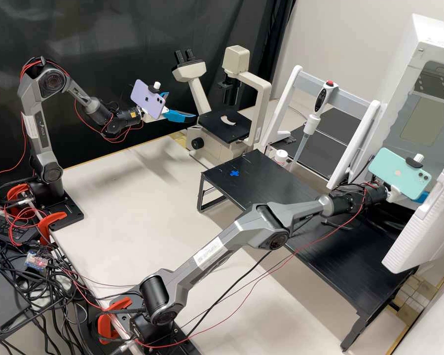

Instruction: Move the petri dish to the microscope

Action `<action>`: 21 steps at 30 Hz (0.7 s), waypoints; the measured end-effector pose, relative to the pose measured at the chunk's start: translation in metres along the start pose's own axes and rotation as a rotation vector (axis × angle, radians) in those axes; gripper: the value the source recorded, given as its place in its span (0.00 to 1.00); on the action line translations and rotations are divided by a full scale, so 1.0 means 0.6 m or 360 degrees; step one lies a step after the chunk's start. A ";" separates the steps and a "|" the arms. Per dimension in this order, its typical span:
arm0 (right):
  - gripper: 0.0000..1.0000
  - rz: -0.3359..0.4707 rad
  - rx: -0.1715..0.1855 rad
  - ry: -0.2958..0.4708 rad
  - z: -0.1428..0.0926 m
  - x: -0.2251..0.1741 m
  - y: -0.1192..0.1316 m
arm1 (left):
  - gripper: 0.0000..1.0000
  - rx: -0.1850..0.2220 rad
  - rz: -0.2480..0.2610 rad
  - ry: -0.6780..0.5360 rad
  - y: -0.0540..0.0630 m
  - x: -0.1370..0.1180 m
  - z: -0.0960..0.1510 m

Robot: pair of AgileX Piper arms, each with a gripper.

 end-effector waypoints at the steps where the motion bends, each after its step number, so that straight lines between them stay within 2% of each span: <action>1: 0.00 -0.0008 -0.0020 0.0001 -0.001 0.001 0.000 | 1.00 0.0000 0.0000 0.0000 0.000 0.000 0.000; 2: 0.00 -0.0016 0.0000 0.0010 -0.005 0.001 0.003 | 1.00 0.0000 0.0000 0.0000 0.000 0.000 0.000; 3: 0.00 -0.0029 -0.0019 0.0006 -0.004 0.003 0.001 | 1.00 0.0000 0.0000 0.0000 0.000 0.000 0.000; 4: 0.00 -0.0045 -0.0003 0.0012 -0.008 0.003 0.003 | 1.00 0.0000 0.0000 0.0000 0.000 0.000 0.000; 5: 0.00 -0.0054 -0.0023 0.0012 -0.009 0.004 0.003 | 1.00 0.0000 0.0000 0.0000 0.000 0.000 0.000; 8: 0.00 -0.0082 0.0010 0.0007 -0.015 0.008 0.008 | 1.00 0.0000 0.0000 0.0000 0.000 0.000 0.000; 10: 0.00 -0.0111 0.0026 -0.0018 -0.012 0.011 0.005 | 1.00 0.0000 0.0000 0.0000 0.000 0.000 0.000; 17: 0.00 -0.0123 0.0019 -0.0103 0.004 0.015 -0.004 | 1.00 0.0000 0.0000 0.0000 0.000 0.000 0.000; 21: 0.00 -0.0131 0.0034 -0.0108 0.004 0.015 -0.004 | 1.00 0.0000 0.0000 0.0000 0.000 0.000 0.000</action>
